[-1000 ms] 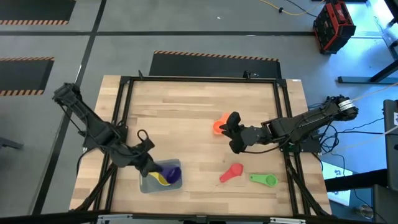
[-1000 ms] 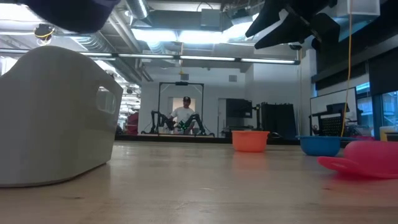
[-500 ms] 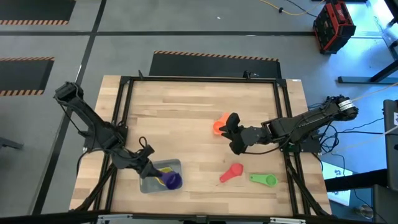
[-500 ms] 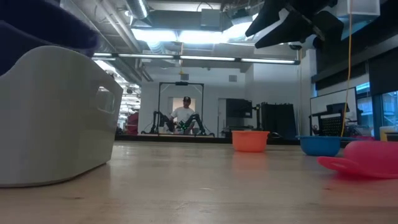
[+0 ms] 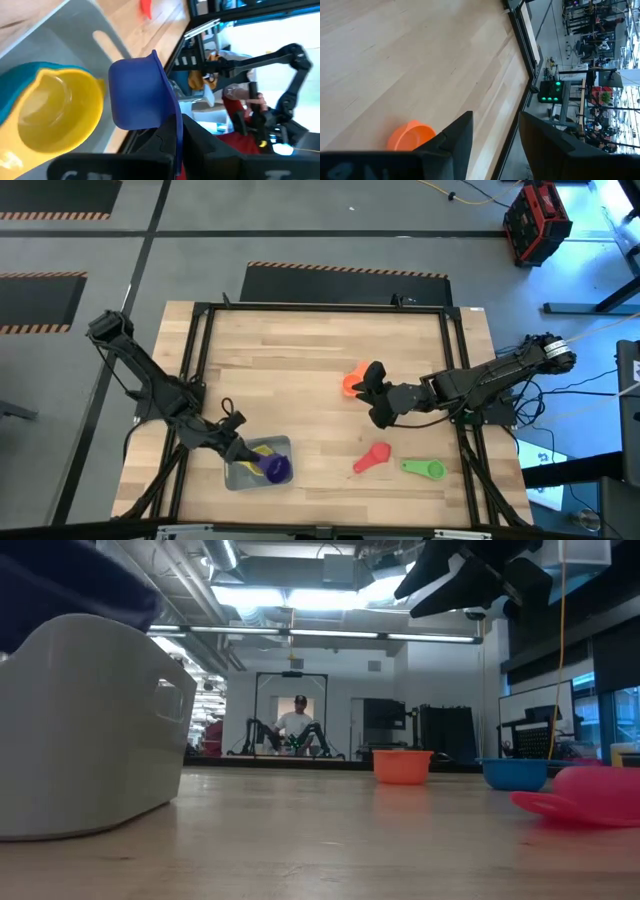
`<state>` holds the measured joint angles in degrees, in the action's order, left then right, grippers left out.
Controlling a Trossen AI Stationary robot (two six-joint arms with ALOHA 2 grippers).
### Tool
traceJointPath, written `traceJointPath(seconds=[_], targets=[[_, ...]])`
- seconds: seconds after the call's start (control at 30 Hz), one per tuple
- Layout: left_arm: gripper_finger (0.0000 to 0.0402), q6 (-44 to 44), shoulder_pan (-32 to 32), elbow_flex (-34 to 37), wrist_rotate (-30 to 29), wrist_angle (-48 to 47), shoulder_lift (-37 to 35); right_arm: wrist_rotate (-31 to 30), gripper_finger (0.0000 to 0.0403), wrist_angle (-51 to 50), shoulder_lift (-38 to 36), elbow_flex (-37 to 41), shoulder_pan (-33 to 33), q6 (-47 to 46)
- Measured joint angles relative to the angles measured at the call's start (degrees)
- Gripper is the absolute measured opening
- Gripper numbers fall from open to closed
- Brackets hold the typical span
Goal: Nest measuring cups in basket
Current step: Stack the violet measuring cup on top of the yellow measuring cup in the gray bin
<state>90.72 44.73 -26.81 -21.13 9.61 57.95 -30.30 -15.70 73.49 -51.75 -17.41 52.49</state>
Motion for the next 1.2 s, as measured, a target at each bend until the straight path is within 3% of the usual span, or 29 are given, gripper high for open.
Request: traceJointPath(seconds=[0.23, 0.47, 1.03, 1.2], targets=[[0.0004, -0.8, 1.94, -0.04, -4.97, -2.77, -4.08, 0.0, 0.0163, 0.0, 0.0, 0.0, 0.0, 0.0], [0.0005, 7.56, 4.39, -0.04, -5.37, -10.87, -4.65, 0.0, 0.0163, 0.0, 0.0, 0.0, 0.0, 0.01], [0.001, 8.26, 4.3, -0.04, -3.34, -14.35, -4.65, -0.02, 0.0163, 0.0, 0.0, 0.0, -0.02, 0.02], [0.0034, 13.23, 4.31, -0.04, -0.44, -16.39, -4.63, -0.02, 0.0163, 0.0, 0.0, 0.0, -0.01, 0.02]])
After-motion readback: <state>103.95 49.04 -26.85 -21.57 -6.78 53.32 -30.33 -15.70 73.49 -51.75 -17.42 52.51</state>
